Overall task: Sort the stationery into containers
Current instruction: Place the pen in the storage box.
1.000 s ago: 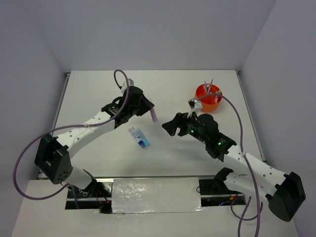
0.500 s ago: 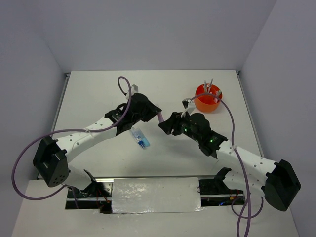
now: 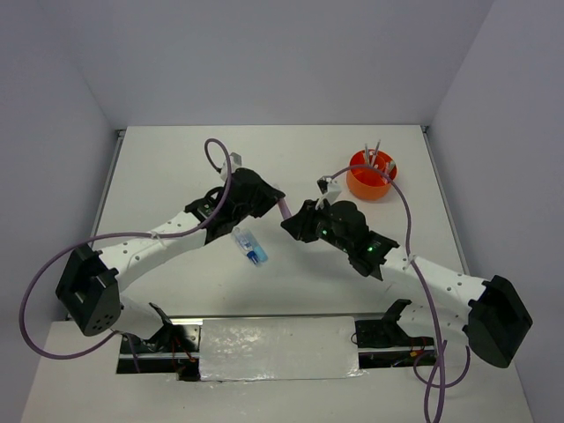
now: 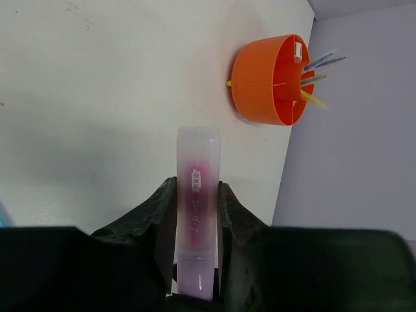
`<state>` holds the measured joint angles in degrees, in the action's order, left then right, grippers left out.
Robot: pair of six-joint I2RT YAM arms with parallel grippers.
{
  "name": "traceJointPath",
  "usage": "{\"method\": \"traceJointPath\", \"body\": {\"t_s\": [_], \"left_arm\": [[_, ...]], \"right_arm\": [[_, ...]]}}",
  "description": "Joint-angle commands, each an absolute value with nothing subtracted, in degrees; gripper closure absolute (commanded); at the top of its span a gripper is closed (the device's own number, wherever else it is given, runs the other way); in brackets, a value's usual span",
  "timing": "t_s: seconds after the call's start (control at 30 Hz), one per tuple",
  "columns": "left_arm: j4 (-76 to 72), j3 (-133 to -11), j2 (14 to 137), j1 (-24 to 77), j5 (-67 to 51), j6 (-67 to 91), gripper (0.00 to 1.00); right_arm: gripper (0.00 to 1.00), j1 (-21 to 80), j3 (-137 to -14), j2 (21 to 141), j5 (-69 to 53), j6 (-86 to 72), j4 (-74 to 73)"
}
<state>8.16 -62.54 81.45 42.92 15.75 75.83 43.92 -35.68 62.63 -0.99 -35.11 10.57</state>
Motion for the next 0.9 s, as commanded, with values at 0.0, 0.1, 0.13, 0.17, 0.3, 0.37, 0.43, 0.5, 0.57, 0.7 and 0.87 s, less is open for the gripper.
{"method": "traceJointPath", "body": {"t_s": [0.0,0.1,0.13,0.17,0.3,0.37,0.43,0.5,0.57,0.7,0.87], "left_arm": [[6.8,-61.4,79.6,43.2,14.9,77.0,1.00],[7.3,-60.9,79.8,43.2,14.7,76.6,1.00],[7.5,-60.7,80.0,43.2,14.6,76.6,1.00],[7.4,-60.6,80.1,43.2,14.4,76.1,1.00],[7.8,-58.9,80.2,43.2,13.9,75.7,0.97],[9.8,-59.1,80.7,43.2,14.0,75.4,0.93],[9.8,-58.5,80.6,43.2,13.7,75.2,0.91],[8.9,-57.0,80.1,43.2,13.3,75.5,0.86],[8.4,-55.8,79.5,43.2,13.1,75.7,0.82],[7.6,-54.0,78.7,43.2,12.7,75.8,0.70],[7.5,-53.2,77.9,43.2,12.9,75.9,0.42]], "right_arm": [[1.00,44.2,-39.6,62.6,1.6,-32.3,13.4],[1.00,44.3,-39.9,61.2,1.6,-30.6,12.9],[1.00,44.4,-40.4,60.8,1.3,-30.0,12.7],[1.00,44.3,-40.9,60.5,1.1,-29.2,12.3],[1.00,44.2,-43.5,59.2,0.6,-24.8,7.7],[1.00,44.3,-45.1,59.3,0.4,-22.6,5.2],[1.00,44.2,-46.6,59.5,0.5,-20.9,3.0],[1.00,44.2,-47.3,60.1,0.3,-19.9,2.4],[1.00,44.2,-47.7,60.6,0.3,-19.4,1.7],[1.00,44.1,-48.2,60.3,0.3,-18.9,1.7],[1.00,44.1,-49.7,61.5,-1.2,-18.5,0.7]]}}
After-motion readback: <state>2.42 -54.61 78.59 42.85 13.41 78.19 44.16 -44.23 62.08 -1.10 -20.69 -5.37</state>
